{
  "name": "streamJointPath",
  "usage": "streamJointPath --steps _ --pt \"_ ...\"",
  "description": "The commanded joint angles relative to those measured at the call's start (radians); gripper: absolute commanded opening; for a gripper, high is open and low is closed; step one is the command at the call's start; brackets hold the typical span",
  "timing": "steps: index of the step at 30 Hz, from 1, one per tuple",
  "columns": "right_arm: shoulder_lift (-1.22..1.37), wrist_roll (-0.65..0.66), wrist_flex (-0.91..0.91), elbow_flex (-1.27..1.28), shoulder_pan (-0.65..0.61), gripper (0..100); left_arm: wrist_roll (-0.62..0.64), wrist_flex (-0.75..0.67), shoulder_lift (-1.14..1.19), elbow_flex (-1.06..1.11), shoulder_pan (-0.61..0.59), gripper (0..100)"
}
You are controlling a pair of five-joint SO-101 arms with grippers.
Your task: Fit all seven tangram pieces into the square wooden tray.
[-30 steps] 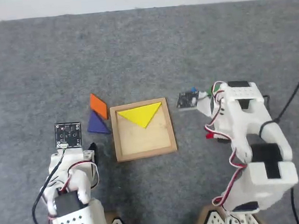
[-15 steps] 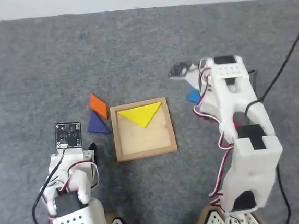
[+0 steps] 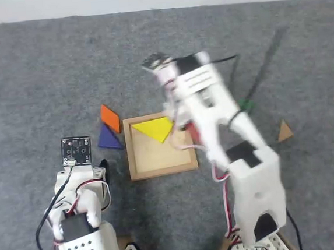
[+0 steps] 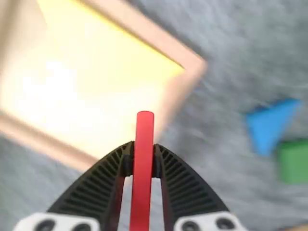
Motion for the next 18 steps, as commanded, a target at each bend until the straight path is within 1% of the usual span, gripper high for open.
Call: streamJointPath --steps 1,5,6,10,16,18 --pt "-0.004 -0.351 -0.094 -0.054 -0.082 0.7 -0.008 0.003 -0.011 -0.005 0.002 22" --pt "0.004 -0.629 -0.182 -0.054 -0.119 0.9 -0.008 0.003 -0.011 -0.005 0.002 22" --pt "0.004 -0.657 -0.197 -0.054 -0.131 0.9 -0.008 0.003 -0.011 -0.005 0.002 22" --pt "0.004 -0.675 -0.249 -0.054 -0.177 0.9 -0.008 0.003 -0.011 -0.005 0.002 22" --pt "0.021 -0.822 -0.309 -0.049 -0.213 0.9 -0.008 0.003 -0.011 -0.005 0.002 22" --pt "0.039 -0.847 -0.312 -0.049 -0.223 0.9 -0.008 0.003 -0.011 -0.005 0.002 22"
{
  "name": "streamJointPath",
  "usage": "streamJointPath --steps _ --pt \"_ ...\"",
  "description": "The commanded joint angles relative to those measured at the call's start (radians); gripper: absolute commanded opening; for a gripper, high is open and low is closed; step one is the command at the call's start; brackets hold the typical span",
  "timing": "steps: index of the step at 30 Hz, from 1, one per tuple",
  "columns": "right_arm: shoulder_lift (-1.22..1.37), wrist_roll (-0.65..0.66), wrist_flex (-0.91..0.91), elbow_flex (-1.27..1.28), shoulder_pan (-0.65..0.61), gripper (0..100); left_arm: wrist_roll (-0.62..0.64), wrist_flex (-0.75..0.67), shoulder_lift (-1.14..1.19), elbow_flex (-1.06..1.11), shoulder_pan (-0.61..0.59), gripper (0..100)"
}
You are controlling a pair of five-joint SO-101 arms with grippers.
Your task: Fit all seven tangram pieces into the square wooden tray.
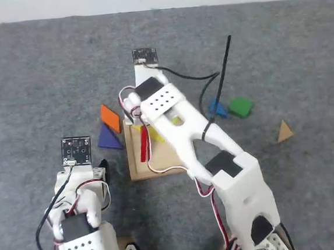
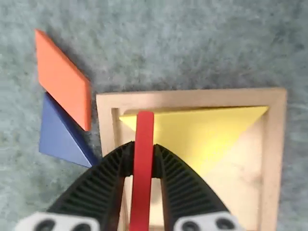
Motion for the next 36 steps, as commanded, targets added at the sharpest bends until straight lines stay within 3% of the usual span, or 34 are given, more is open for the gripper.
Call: streamJointPath --steps 1,5,10,13,22,28,36 --pt "0.015 -0.051 -0.019 -0.049 -0.03 0.9 -0.008 0.003 -0.011 -0.005 0.002 22" --pt "0.087 -0.041 -0.045 -0.052 -0.028 2.4 -0.008 0.003 -0.011 -0.005 0.002 22" --pt "0.117 -0.028 -0.01 -0.054 -0.001 19.8 -0.008 0.003 -0.011 -0.005 0.002 22" --pt "0.113 -0.002 -0.001 -0.054 0.024 25.2 -0.008 0.003 -0.011 -0.005 0.002 22" --pt "-0.001 0.13 0.079 -0.049 0.085 25.2 -0.008 0.003 -0.011 -0.005 0.002 22" --pt "-0.019 0.305 0.26 -0.046 0.11 25.2 -0.008 0.003 -0.011 -0.005 0.002 22" --pt "-0.013 0.305 0.278 0.052 0.236 20.8 -0.008 0.003 -0.011 -0.005 0.002 22"
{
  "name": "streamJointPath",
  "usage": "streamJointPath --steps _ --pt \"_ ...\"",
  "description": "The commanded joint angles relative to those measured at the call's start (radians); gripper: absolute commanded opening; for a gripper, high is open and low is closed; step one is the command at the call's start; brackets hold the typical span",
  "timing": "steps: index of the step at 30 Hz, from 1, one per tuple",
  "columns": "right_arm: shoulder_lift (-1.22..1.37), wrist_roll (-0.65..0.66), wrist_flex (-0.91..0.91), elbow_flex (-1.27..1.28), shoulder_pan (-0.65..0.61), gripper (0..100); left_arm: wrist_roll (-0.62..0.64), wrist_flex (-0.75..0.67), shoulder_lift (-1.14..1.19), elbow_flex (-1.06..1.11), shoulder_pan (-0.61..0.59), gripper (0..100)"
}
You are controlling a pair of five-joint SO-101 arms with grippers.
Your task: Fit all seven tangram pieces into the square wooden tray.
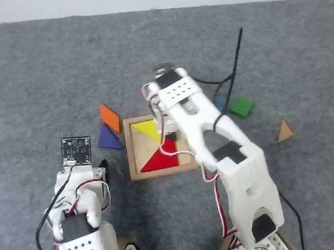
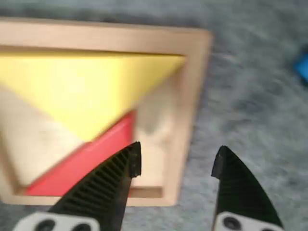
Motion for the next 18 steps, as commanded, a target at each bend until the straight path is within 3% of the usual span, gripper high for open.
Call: streamJointPath --steps 1,4,18 --pt "-0.074 0.014 0.005 0.018 0.068 18.0 -0.008 0.003 -0.011 -0.005 0.002 22" --pt "-0.062 0.017 -0.007 0.041 0.067 12.4 -0.008 0.003 -0.011 -0.005 0.002 22" --pt "-0.056 0.02 -0.17 0.087 -0.16 13.9 -0.008 0.003 -0.011 -0.005 0.002 22"
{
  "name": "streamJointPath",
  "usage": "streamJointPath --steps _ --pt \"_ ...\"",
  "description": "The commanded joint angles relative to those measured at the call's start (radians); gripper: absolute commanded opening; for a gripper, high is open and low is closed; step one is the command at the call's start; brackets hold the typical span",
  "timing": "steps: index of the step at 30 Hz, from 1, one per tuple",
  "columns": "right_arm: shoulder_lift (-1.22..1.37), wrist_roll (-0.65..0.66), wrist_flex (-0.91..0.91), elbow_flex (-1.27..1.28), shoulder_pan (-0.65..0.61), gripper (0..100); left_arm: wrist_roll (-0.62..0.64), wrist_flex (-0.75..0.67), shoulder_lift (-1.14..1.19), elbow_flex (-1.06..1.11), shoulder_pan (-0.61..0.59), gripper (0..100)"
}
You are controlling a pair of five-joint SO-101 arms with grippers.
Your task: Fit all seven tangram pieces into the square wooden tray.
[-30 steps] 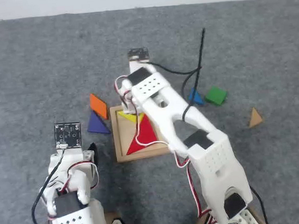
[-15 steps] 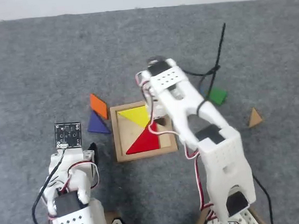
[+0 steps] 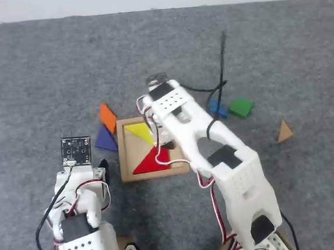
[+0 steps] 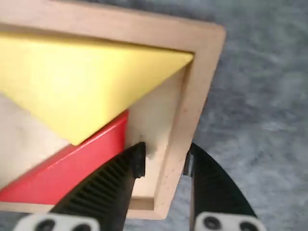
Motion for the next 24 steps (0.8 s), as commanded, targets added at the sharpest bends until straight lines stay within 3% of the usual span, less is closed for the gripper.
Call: streamJointPath --steps 1,8,14,20,24 --pt "-0.067 0.009 -0.05 -0.018 -0.064 13.9 -0.008 0.003 -0.011 -0.005 0.002 22" --pt "-0.185 0.04 -0.016 -0.014 -0.061 14.0 -0.008 0.003 -0.011 -0.005 0.002 22" --pt "-0.478 0.061 0.059 0.038 -0.005 14.0 -0.008 0.003 -0.011 -0.005 0.002 22" --pt "-0.935 0.146 -0.019 0.466 0.096 13.9 -0.008 0.003 -0.011 -0.005 0.002 22" --pt "-1.227 0.327 -0.286 0.918 0.248 13.7 -0.008 0.003 -0.011 -0.005 0.002 22"
